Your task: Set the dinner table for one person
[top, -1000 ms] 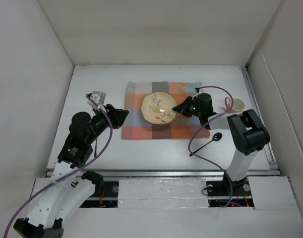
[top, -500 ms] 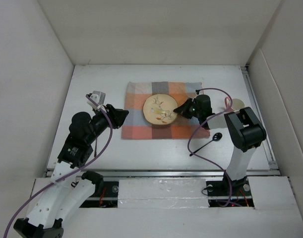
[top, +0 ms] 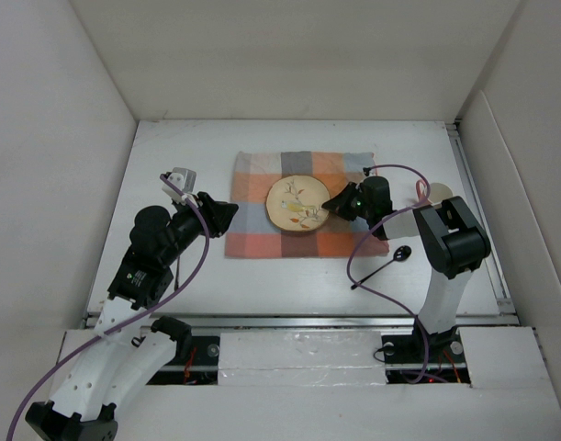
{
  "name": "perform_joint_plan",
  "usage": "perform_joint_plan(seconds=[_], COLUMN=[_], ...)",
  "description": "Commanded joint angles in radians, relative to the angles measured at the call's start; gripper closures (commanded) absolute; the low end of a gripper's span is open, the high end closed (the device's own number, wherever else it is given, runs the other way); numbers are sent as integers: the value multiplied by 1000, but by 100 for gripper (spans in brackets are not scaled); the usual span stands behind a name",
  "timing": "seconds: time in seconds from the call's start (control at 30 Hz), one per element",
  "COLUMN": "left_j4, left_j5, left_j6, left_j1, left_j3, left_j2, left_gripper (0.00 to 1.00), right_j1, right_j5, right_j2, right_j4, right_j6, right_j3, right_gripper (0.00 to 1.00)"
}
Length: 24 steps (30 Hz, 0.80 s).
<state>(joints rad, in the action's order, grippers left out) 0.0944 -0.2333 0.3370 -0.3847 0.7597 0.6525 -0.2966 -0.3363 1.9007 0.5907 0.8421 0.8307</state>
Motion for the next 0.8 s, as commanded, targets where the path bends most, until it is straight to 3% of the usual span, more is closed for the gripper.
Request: perform_joint_plan(seconds=[0.0,0.03,0.07,0.17,0.4,0.53,0.57,0.63,0.73,0.77], left_j4=[-45,-44,-42,-41,-19,22,28,51,91,105], left_j5=[8,11,20,37,189,298,316,351,423,489], left_j6=[-7,-6,-6,-3,11,13,13,7,8,11], left_j1=[-2,-2,-2,-2,-2,-2,-2,-2,-2,-2], left_j3=[-5,-5,-5,-5,13,41,44,61,66,66], left_j2=[-7,-5,-5,-2,21,74,100,124,163,182], left_gripper=[70,70,70,70,70,89,100,100,100,99], right_j1=[7,7,7,7,-2,-15,-15,-42,-78,-102], right_j5=[-6,-4,-4,-1,158,304,318,329,385,391], right_j2=[-37,-40,-48,-68,-227,-386,-411,-497,-595,-668], right_j4=[143,138,132,112,-138,-235,-265,-263,-249,-243], right_j6=[20,15,6,-14,-187,-242,-250,-255,-258,-273], right_j3=[64,62,61,51,77,48,33,-2,-99,-117], right_gripper=[85,80,69,58,50,43,42,42,77,97])
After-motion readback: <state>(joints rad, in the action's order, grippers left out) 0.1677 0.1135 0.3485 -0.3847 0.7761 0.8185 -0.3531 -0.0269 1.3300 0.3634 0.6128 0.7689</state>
